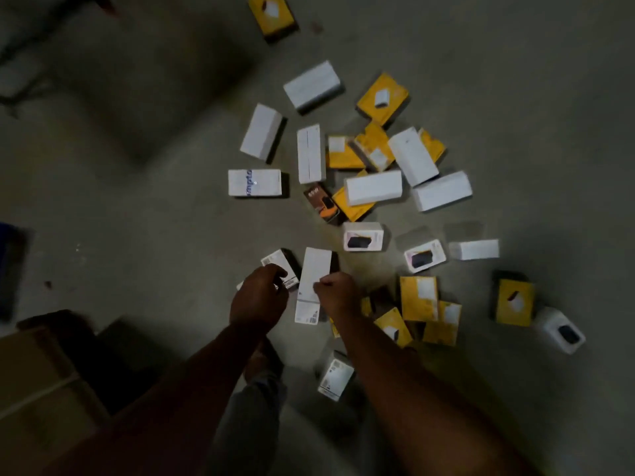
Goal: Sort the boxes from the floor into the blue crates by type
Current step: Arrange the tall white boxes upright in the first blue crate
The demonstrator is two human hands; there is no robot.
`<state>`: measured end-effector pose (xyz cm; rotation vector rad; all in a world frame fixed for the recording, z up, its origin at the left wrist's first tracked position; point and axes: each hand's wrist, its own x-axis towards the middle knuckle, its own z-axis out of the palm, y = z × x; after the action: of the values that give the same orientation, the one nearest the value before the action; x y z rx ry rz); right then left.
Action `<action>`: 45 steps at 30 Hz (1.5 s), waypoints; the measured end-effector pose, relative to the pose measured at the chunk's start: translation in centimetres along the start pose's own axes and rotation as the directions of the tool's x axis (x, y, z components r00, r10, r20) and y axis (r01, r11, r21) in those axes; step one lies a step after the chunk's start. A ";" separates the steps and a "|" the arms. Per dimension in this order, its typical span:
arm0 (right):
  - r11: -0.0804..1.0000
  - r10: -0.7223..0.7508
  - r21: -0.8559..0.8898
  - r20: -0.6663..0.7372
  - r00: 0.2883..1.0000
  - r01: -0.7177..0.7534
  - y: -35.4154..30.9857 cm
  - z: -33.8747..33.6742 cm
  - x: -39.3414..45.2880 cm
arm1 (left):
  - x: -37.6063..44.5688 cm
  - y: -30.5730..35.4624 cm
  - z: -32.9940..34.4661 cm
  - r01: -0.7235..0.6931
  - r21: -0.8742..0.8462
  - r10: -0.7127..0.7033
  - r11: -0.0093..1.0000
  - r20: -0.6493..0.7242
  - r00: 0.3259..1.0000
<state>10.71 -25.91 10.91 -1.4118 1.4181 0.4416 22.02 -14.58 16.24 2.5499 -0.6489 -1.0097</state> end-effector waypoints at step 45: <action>0.745 0.048 0.667 -0.012 0.999 -0.028 2.4 1.5 9.7 | 21.6 -4.9 3.5 -0.091 -0.082 0.110 0.992 0.265 0.958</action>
<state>11.43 -28.96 1.35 -0.7964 1.4290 -0.0818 35.01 -22.07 -0.47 2.3152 -0.7913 -1.3314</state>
